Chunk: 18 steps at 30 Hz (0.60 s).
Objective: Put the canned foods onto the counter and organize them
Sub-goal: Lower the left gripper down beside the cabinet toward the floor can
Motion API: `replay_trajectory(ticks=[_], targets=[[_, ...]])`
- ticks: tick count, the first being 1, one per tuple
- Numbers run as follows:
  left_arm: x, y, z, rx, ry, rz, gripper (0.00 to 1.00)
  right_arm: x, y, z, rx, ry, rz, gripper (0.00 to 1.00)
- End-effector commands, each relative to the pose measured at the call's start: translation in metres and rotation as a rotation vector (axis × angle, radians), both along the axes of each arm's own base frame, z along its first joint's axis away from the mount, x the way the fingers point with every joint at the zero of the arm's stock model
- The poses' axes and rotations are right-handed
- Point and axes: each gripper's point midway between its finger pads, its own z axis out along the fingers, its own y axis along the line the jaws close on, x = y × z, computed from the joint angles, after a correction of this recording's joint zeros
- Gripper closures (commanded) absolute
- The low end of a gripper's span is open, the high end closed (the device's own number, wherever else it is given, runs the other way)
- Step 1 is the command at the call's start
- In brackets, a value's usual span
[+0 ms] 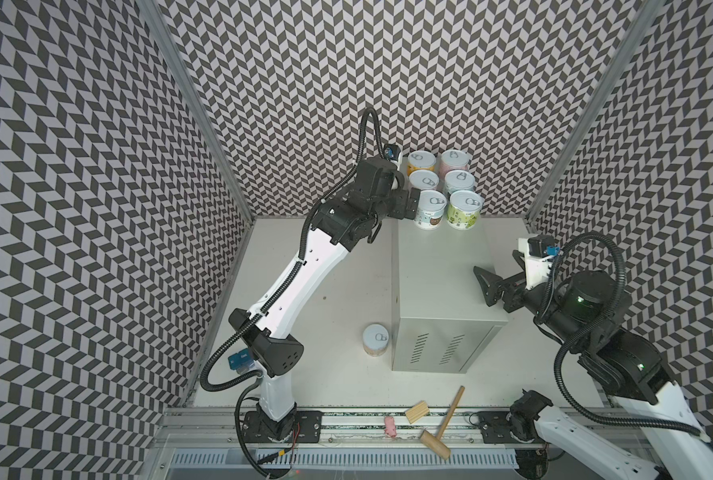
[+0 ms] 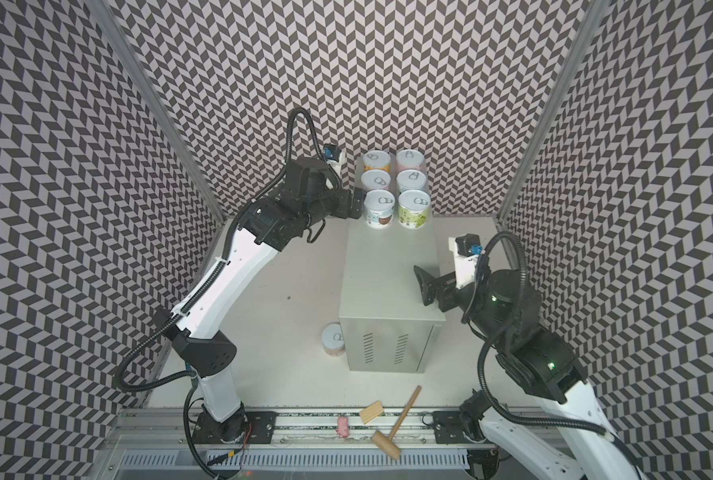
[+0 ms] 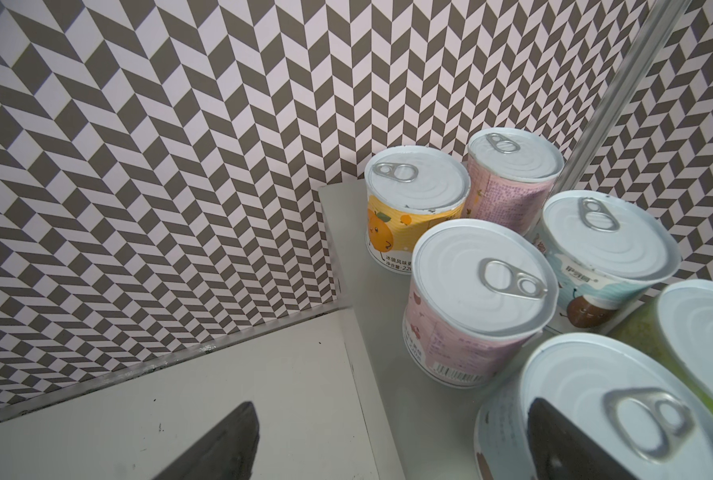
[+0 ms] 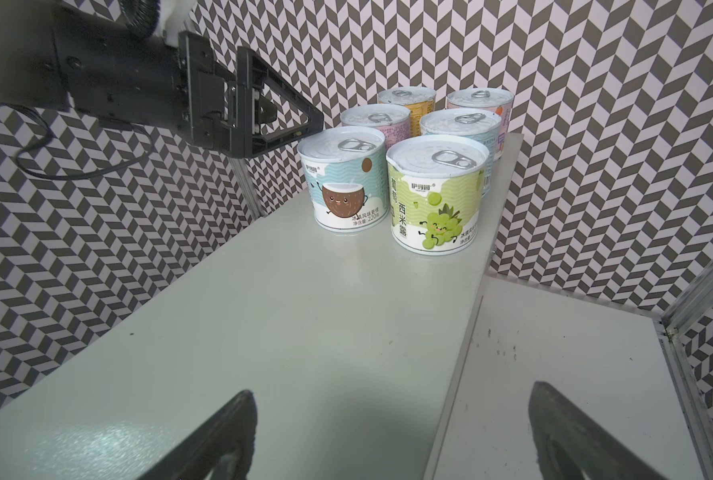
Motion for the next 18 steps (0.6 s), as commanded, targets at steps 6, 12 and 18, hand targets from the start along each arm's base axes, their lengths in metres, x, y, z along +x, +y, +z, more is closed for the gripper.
replay_trajectory(ticks=[6,12,18], targets=[[-0.027,0.008,0.005,0.024,0.037,-0.056,0.00,0.003,0.003,0.013,0.046,-0.045,0.005,0.01],[-0.038,0.008,0.023,-0.021,0.024,-0.082,0.00,0.004,0.004,0.014,0.046,-0.045,0.007,0.01],[-0.045,0.006,0.032,-0.030,0.003,-0.091,0.00,0.004,0.004,0.014,0.045,-0.045,0.009,0.01]])
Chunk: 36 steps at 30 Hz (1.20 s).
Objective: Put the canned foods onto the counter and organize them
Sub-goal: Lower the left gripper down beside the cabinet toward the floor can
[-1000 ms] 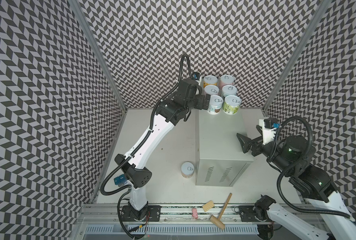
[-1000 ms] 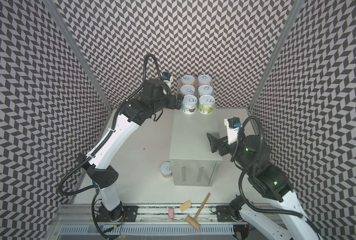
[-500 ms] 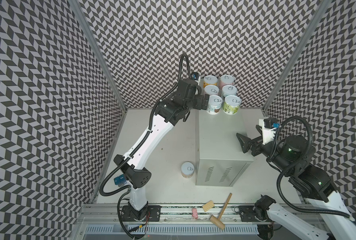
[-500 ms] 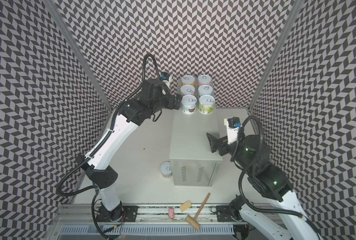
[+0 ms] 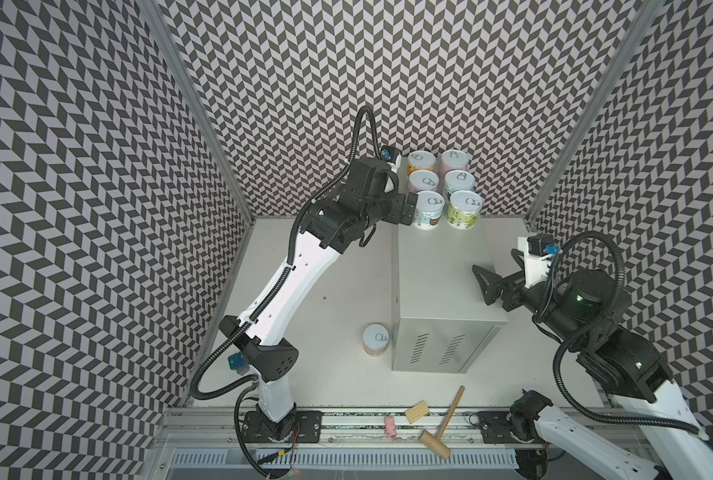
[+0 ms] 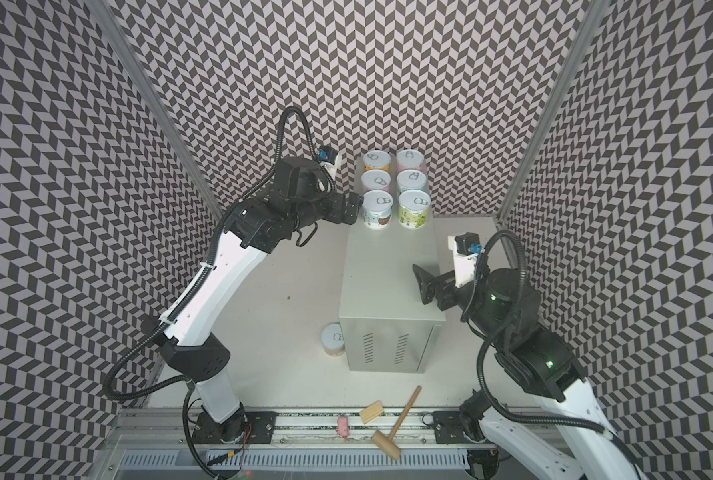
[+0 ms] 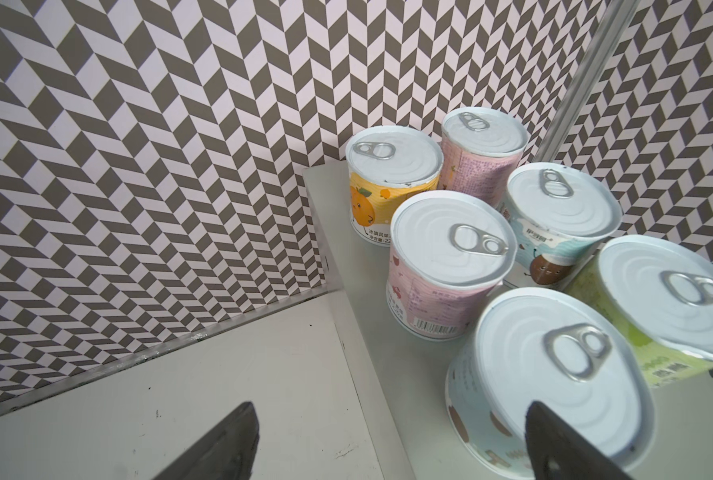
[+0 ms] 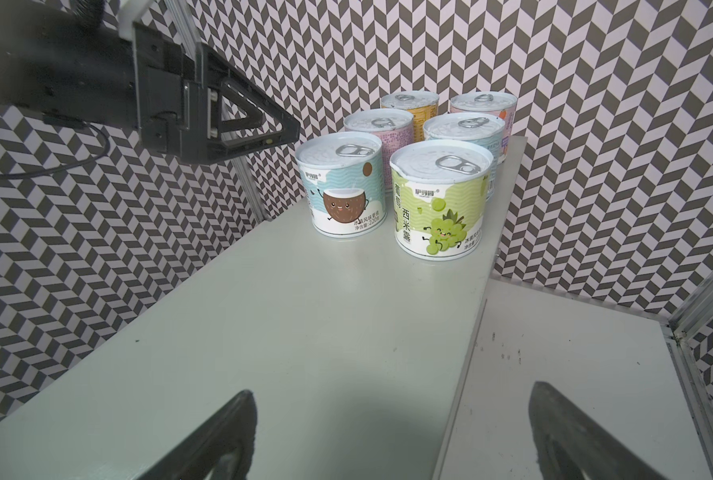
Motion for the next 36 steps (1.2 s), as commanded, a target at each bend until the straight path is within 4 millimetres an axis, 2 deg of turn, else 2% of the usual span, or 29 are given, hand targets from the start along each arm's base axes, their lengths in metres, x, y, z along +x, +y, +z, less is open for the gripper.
replay_trajectory(ticks=[1,8,18,26,31,36], targets=[[-0.018,0.009,0.026,-0.034,-0.035,-0.009,0.00,0.002,0.002,0.013,0.032,-0.042,0.003,0.01],[-0.031,0.024,0.031,-0.031,-0.051,0.004,0.00,0.002,0.002,0.012,0.029,-0.039,0.004,0.01],[-0.047,0.051,0.002,0.045,-0.022,0.048,0.00,0.004,0.006,0.014,0.035,-0.039,0.018,0.01],[-0.054,0.057,-0.019,0.061,0.012,0.049,0.00,0.003,0.008,0.013,0.039,-0.036,0.029,0.01],[-0.070,0.074,-0.057,0.094,0.095,0.080,0.00,-0.002,0.004,0.015,0.018,-0.030,0.031,0.01],[-0.096,0.097,-0.108,0.112,0.209,0.117,0.00,-0.011,0.001,0.017,-0.039,-0.016,0.050,0.01]])
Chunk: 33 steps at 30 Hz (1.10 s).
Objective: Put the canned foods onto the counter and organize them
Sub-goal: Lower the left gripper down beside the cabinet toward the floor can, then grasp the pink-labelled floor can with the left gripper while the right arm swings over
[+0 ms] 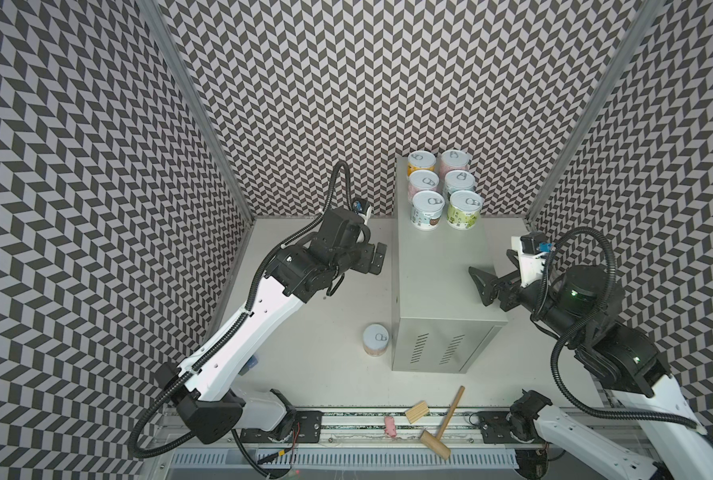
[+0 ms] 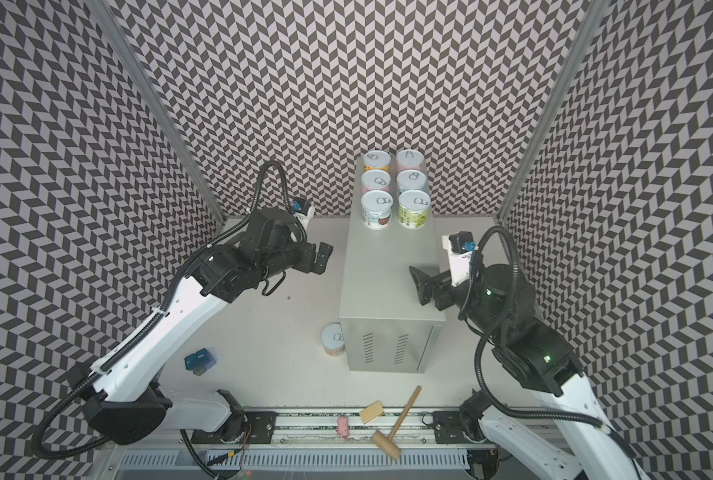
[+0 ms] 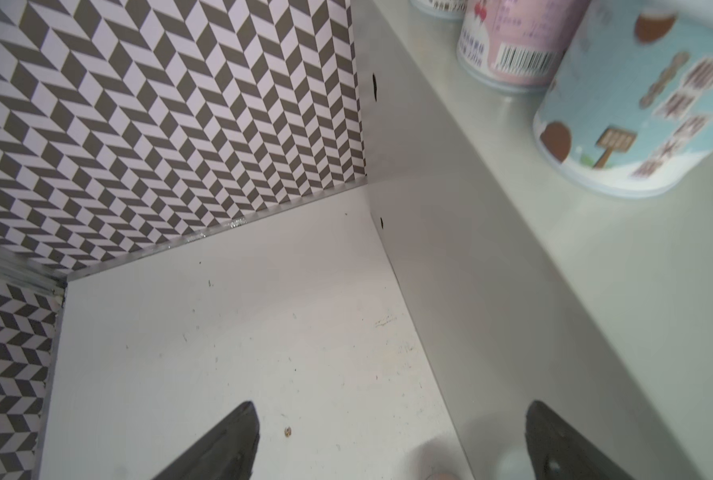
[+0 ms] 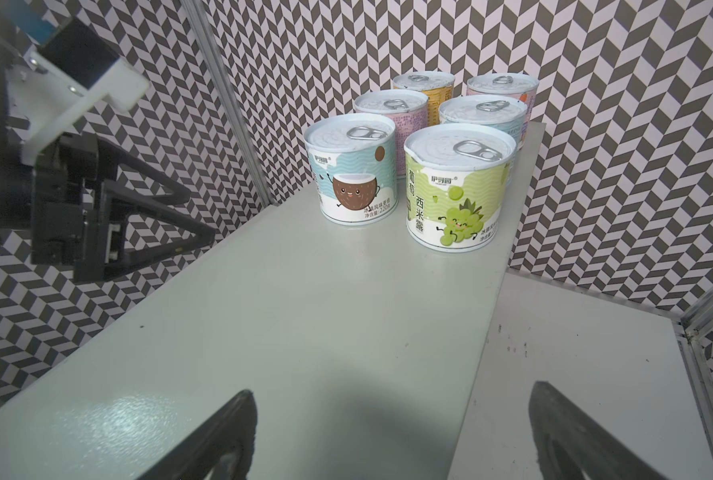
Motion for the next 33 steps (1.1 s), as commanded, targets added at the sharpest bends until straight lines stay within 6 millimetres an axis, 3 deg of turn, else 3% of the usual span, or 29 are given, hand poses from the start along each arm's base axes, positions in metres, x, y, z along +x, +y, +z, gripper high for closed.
replay_trajectory(ticks=[1,9,14,20,25,33], targets=[[-0.017,0.017,-0.022,-0.021,0.060,0.052,0.00,-0.009,-0.004,0.015,-0.023,-0.037,0.019,0.01],[-0.050,0.018,-0.091,-0.071,0.250,0.042,0.00,-0.022,-0.008,0.007,-0.028,-0.039,0.039,0.01],[-0.073,0.006,-0.130,-0.115,0.363,0.002,0.00,-0.028,-0.005,0.005,-0.026,-0.033,0.072,0.01],[-0.109,-0.008,-0.160,-0.125,0.418,-0.076,0.00,-0.068,0.043,0.010,-0.011,-0.028,0.440,0.01],[-0.136,-0.010,-0.193,-0.051,0.488,-0.104,0.00,-0.082,0.062,0.014,-0.007,0.009,0.567,0.01],[-0.143,-0.018,-0.221,0.060,0.483,-0.054,0.00,-0.093,0.099,0.023,-0.047,0.057,0.686,0.01]])
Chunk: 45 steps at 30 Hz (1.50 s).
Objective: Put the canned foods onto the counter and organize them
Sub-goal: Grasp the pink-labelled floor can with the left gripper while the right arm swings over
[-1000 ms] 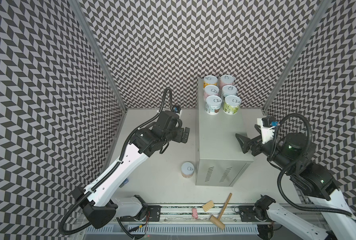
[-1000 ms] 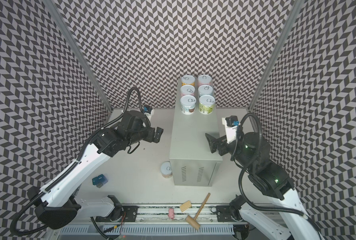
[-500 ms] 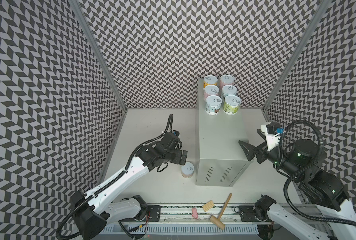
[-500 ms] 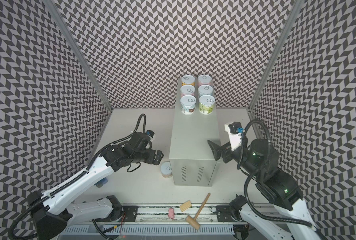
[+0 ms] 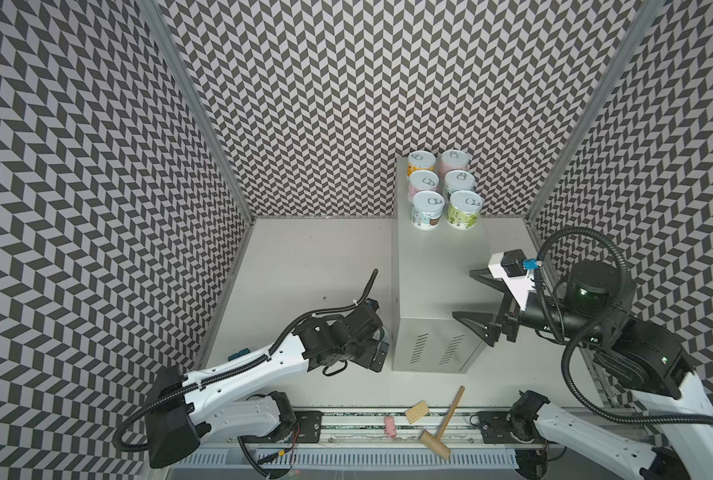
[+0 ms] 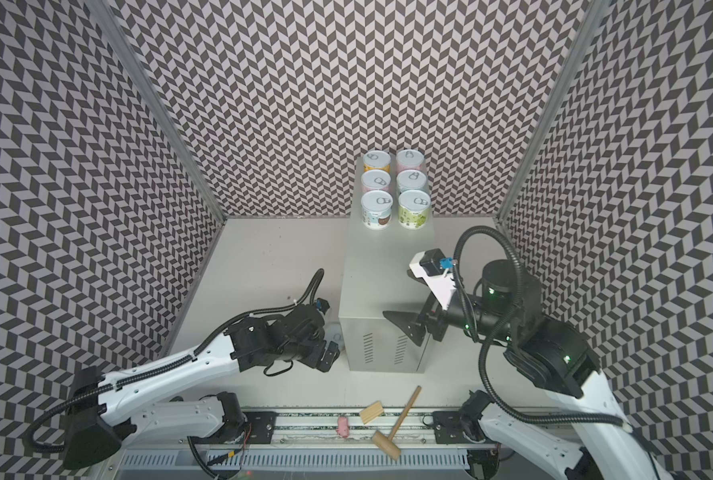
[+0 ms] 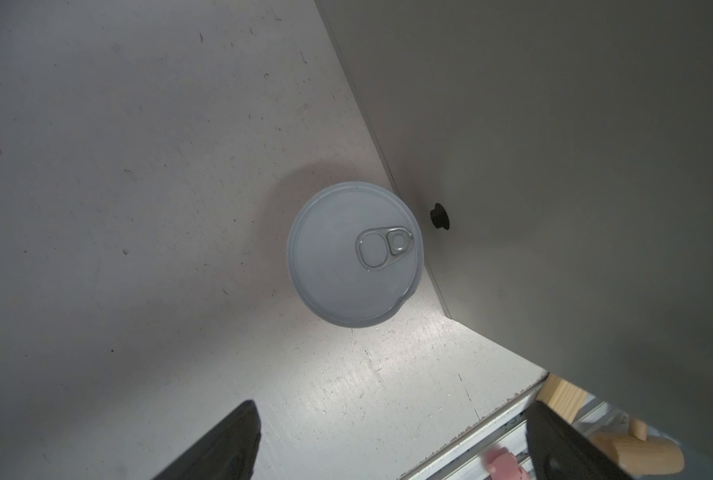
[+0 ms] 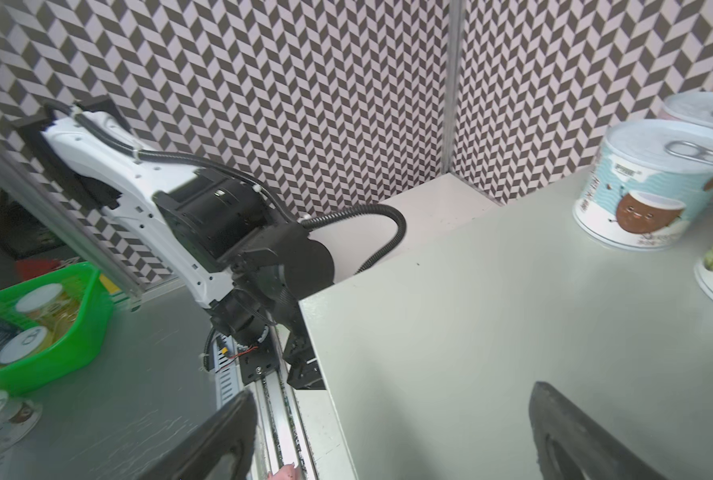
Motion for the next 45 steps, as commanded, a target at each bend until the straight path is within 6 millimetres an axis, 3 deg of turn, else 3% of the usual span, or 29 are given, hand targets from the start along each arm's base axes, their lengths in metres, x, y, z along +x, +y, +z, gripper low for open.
replay_trajectory(ticks=[1,8,17,34,45], targets=[[0.007,0.001,-0.009,0.028,-0.025,0.077,0.00,-0.008,0.020,0.003,-0.032,-0.013,0.046,0.01],[0.013,0.002,-0.025,0.064,-0.033,0.123,0.00,-0.029,0.074,-0.013,-0.186,-0.024,0.084,0.01],[0.023,0.000,-0.047,0.038,-0.006,0.128,0.00,-0.042,0.103,-0.017,-0.303,-0.054,0.084,0.01],[0.071,0.000,-0.066,0.095,-0.047,0.130,0.00,-0.028,0.101,-0.007,-0.326,-0.103,0.007,0.01],[0.087,0.010,-0.067,0.126,-0.082,0.185,0.13,-0.019,0.097,-0.008,-0.313,-0.131,-0.050,0.01]])
